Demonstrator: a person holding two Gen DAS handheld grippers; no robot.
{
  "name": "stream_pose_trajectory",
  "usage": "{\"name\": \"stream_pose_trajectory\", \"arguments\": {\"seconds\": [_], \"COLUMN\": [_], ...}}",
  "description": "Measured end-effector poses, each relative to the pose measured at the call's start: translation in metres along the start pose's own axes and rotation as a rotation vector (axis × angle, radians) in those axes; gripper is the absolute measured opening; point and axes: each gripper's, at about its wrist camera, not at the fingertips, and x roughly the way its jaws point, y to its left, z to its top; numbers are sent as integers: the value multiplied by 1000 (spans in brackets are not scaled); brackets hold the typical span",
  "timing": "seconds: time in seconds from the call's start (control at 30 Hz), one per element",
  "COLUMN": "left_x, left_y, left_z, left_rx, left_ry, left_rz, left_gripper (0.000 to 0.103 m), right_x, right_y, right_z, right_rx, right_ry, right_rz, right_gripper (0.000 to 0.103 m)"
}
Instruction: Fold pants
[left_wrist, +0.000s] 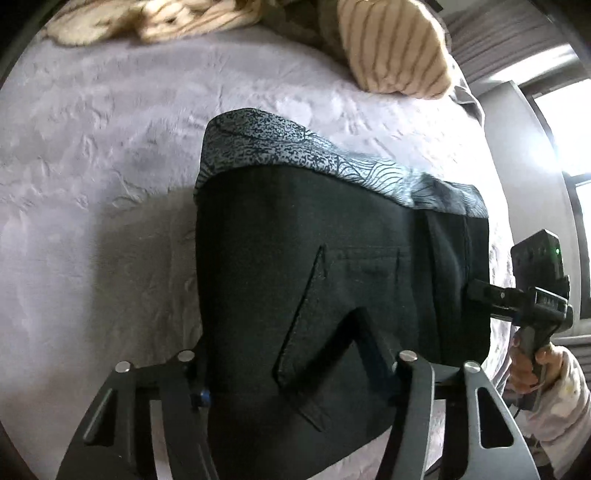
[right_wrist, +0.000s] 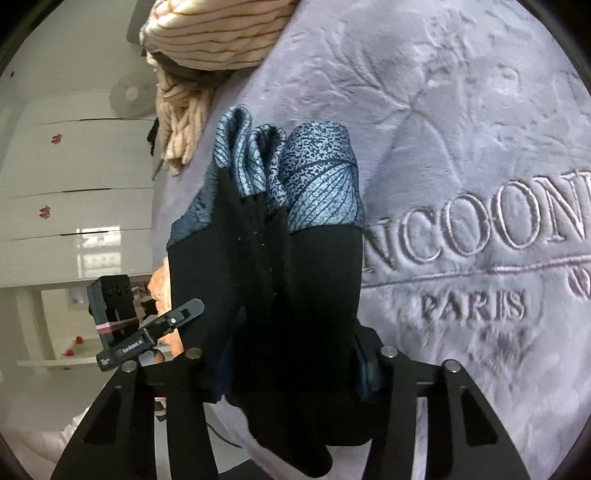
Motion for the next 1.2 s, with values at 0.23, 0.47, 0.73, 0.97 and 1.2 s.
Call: {"name": "stream_pose_trajectory", "arguments": {"seconds": [0.23, 0.47, 0.73, 0.97, 1.2], "left_x": [-57, -105, -101, -113, -152], "left_y": [-3, 24, 93, 122, 93], "left_z": [-23, -71, -133, -151, -134], "left_rx": [13, -30, -95, -101, 36], "left_ry": [-56, -68, 5, -44, -163], "left_rz": [29, 100, 141, 297, 163], "left_gripper": [58, 58, 58, 67, 67], "right_x": [-11, 11, 76, 88, 44], "right_y": [41, 75, 84, 91, 146], "right_z": [-24, -72, -133, -155, -145], "right_rx": [-45, -57, -37, -91, -174], "right_ry": [24, 76, 140, 151, -30], "right_rz": [51, 116, 74, -283, -322], "right_gripper": [50, 50, 50, 65, 29]}}
